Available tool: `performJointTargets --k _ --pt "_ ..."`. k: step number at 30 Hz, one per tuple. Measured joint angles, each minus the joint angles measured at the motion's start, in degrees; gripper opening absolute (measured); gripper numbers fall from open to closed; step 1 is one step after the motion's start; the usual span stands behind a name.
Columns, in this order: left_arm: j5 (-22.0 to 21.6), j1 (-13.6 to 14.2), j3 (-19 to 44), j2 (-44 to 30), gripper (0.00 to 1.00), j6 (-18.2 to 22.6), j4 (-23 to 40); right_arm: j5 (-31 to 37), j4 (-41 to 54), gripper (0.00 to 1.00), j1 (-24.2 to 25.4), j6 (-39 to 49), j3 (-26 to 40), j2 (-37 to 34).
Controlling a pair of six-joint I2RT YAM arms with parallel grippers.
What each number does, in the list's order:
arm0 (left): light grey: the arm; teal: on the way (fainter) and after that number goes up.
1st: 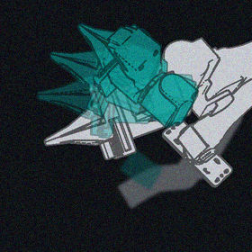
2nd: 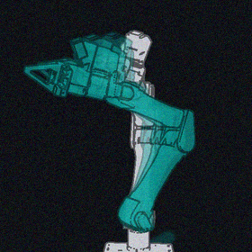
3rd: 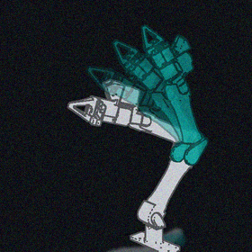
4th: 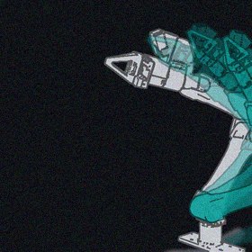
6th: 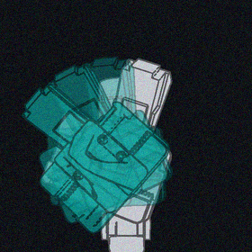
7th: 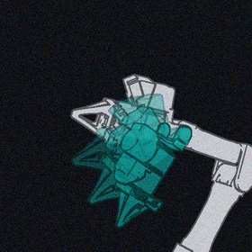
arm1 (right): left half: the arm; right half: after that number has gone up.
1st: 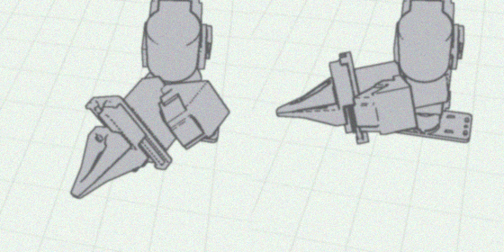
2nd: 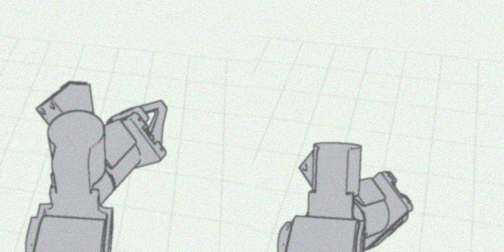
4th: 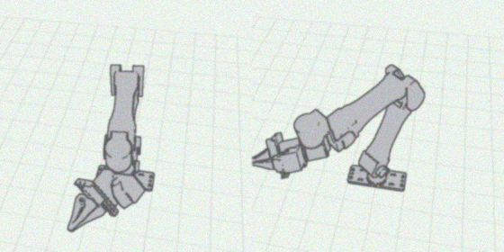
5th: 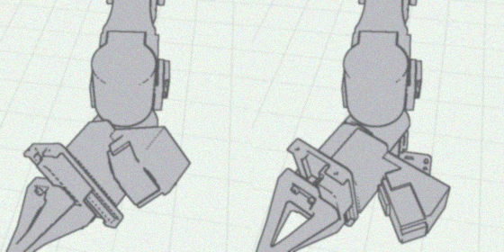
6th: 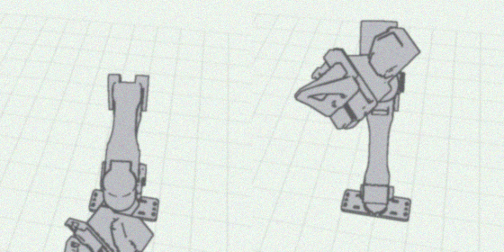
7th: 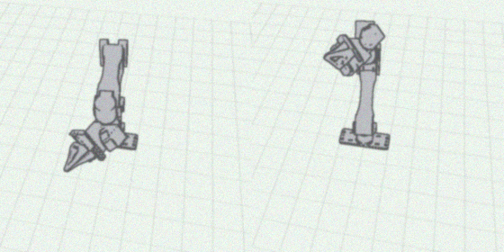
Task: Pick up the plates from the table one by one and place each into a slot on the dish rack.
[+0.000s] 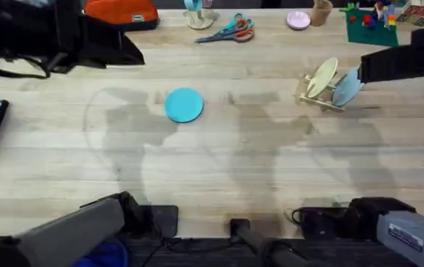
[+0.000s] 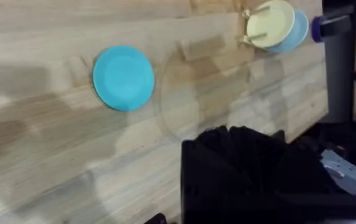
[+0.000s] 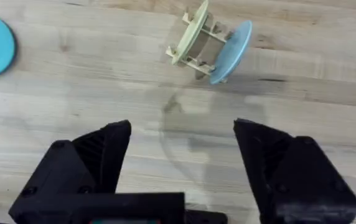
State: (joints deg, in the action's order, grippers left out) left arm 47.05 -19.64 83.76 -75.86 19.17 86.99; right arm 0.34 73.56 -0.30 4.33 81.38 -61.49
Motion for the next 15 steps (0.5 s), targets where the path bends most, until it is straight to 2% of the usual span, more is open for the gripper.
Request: performJointTargets --k 6,15 --pt "1.46 -0.28 -4.11 -4.27 0.042 3.03 -2.16 0.00 0.00 0.993 0.00 0.00 0.00 0.00" --pt "2.41 -0.28 -9.77 -11.97 0.041 4.12 -8.79 0.00 0.35 0.995 0.00 0.01 0.00 0.00"
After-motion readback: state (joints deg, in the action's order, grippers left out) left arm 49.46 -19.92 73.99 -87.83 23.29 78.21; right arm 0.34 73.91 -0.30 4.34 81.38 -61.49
